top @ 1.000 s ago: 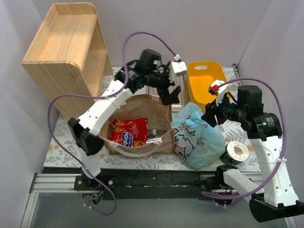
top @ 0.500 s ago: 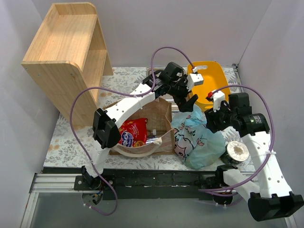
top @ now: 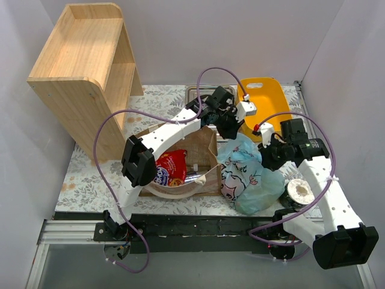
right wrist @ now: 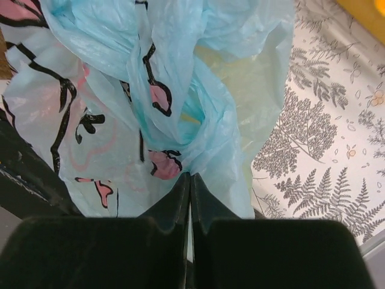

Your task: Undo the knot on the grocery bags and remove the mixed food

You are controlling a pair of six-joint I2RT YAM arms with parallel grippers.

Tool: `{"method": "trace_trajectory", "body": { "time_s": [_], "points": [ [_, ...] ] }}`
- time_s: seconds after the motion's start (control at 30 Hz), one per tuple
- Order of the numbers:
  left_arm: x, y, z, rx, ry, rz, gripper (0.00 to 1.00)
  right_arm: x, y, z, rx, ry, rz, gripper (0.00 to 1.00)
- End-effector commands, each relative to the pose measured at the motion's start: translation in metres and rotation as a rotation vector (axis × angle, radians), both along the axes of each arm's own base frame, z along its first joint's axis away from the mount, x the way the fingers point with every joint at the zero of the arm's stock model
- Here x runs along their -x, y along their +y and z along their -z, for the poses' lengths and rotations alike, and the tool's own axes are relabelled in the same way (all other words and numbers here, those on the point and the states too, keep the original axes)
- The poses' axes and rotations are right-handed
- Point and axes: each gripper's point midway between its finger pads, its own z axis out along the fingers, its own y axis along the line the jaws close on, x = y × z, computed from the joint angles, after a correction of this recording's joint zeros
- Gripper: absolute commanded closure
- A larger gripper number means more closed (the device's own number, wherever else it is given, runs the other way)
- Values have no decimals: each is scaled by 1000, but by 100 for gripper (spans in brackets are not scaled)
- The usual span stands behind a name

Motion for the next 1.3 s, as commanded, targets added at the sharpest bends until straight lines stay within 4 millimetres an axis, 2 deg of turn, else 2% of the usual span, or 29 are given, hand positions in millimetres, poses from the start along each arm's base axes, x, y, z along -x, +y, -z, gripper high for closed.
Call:
{"method": "trace_trajectory", "body": {
  "time_s": [0.0,0.07,0.1,0.13,0.2,0.23,0.3,0.33,0.37,0.4,0.43,0.47,0.53,0.57,0.6,0.67,0.7,0.77,0.8,0.9,0.97,1.0,1.07,1.13,1.17,1.23,1.27],
  "points": [
    [1,35,-40,-20,-93,-90,100,-21,16,-54,-89,-161,-61,95],
    [-11,55,-51,-33,-138,-149,100,-25,17,-71,-89,-225,-78,96],
    [-13,66,-49,-51,-142,-167,100,-29,16,-79,-84,-261,-78,98],
    [-22,82,-65,-36,-174,-203,100,-31,15,-91,-79,-304,-85,99],
    [-30,103,-70,-49,-187,-246,100,-27,9,-100,-50,-352,-86,99],
    [-40,122,-76,-47,-190,-289,100,-23,6,-98,-37,-350,-88,99],
    [-45,138,-79,-46,-187,-313,100,-9,-2,-89,1,-328,-87,99],
    [-50,149,-73,-59,-179,-330,100,-5,-6,-83,16,-314,-80,99],
    [-49,154,-75,-59,-191,-331,100,4,-12,-67,45,-286,-70,99],
    [-49,156,-72,-60,-197,-323,100,9,-15,-59,61,-276,-77,99],
    [-45,157,-62,-73,-185,-310,100,15,-18,-49,75,-259,-76,99],
    [-43,157,-61,-67,-180,-302,100,22,-23,-35,95,-246,-73,99],
    [-36,149,-57,-42,-134,-271,100,24,-25,-28,108,-247,-70,99],
    [-36,144,-63,-22,-125,-265,95,22,-26,-27,110,-243,-64,91],
    [-31,138,-61,-8,-88,-241,78,17,-24,-42,100,-276,-61,74],
    [-29,130,-78,37,-101,-207,51,8,-17,-61,67,-298,-70,51],
    [-28,127,-86,57,-115,-181,46,2,-12,-84,44,-357,-81,46],
    [-16,116,-103,126,-109,-113,39,-6,1,-107,-16,-402,-116,40],
    [-16,111,-117,167,-129,-95,34,-9,5,-123,-41,-440,-124,40],
    [-7,92,-140,227,-146,-44,30,-18,20,-141,-125,-454,-131,39],
    [0,74,-138,229,-146,-7,28,-29,24,-147,-159,-456,-86,39],
    [2,67,-140,236,-155,8,27,-41,23,-152,-163,-493,-63,39],
    [7,49,-127,220,-149,36,25,-57,19,-142,-150,-481,1,39],
    [8,35,-123,222,-158,48,25,-73,18,-140,-161,-487,58,39],
    [2,28,-108,199,-146,30,25,-83,17,-132,-149,-462,81,39],
    [-3,17,-108,214,-151,32,24,-95,19,-116,-151,-401,112,39],
    [-6,10,-97,206,-121,30,24,-96,21,-114,-161,-382,109,39]
  ]
}}
